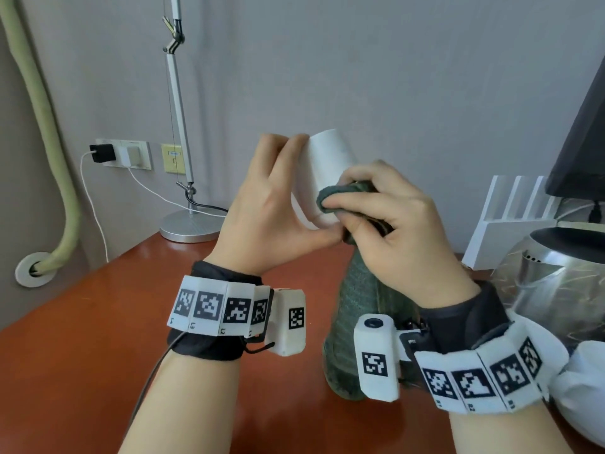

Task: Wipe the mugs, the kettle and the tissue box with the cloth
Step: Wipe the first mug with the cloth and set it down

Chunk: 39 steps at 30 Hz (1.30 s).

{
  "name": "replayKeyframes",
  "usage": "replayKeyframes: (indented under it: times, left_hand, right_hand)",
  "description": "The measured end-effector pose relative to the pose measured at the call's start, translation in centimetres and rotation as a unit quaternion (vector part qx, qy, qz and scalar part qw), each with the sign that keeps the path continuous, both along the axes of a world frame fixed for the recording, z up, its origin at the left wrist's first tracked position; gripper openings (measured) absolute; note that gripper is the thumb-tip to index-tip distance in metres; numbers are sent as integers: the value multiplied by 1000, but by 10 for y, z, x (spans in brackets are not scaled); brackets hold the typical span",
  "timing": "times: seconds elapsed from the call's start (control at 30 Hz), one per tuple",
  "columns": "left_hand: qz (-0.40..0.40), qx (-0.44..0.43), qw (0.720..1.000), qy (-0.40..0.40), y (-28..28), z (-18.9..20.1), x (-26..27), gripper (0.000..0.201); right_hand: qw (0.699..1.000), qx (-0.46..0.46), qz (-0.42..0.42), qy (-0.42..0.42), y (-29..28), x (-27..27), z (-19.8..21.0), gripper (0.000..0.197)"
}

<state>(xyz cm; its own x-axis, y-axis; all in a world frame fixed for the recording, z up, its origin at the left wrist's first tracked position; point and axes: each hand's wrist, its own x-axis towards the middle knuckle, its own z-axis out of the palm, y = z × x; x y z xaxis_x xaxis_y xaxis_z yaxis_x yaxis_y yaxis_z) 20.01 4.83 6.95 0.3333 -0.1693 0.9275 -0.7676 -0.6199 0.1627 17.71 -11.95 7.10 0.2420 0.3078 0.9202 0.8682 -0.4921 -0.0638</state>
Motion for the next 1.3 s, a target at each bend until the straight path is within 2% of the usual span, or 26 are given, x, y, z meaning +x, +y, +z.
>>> replayKeyframes:
  times: [0.17,0.27,0.37,0.6,0.77,0.93,1.07,1.3]
  left_hand:
    - [-20,-1,1000,-1,-6,2,-3,85]
    - [-19,5,1000,-6,-7,3,-6,84]
    - [-21,10,1000,-12,-6,5,-9,84]
    - [-7,2,999,-48,-1,11,-13,82]
    - [-4,8,999,-42,3,12,-13,82]
    - [-23,38,998,-44,6,14,-17,85]
    - [-30,29,998,-40,4,13,-17,86]
    - [-45,30,998,-22,7,13,-17,86]
  right_hand:
    - [993,109,-36,-15,-12,7,1,18]
    - [995,98,0,10,-13,1,0,18]
    - [997,71,4,-7,-8,-4,0,18]
    - [990,140,-17,-31,-16,1,6,20]
    - [994,101,23,-13,-12,-5,6,19]
    - [993,110,-4,-32,-12,-9,12,19]
    - [993,101,-31,-53,-15,-7,11,19]
    - [996,61,-23,-69,-7,-13,12,20]
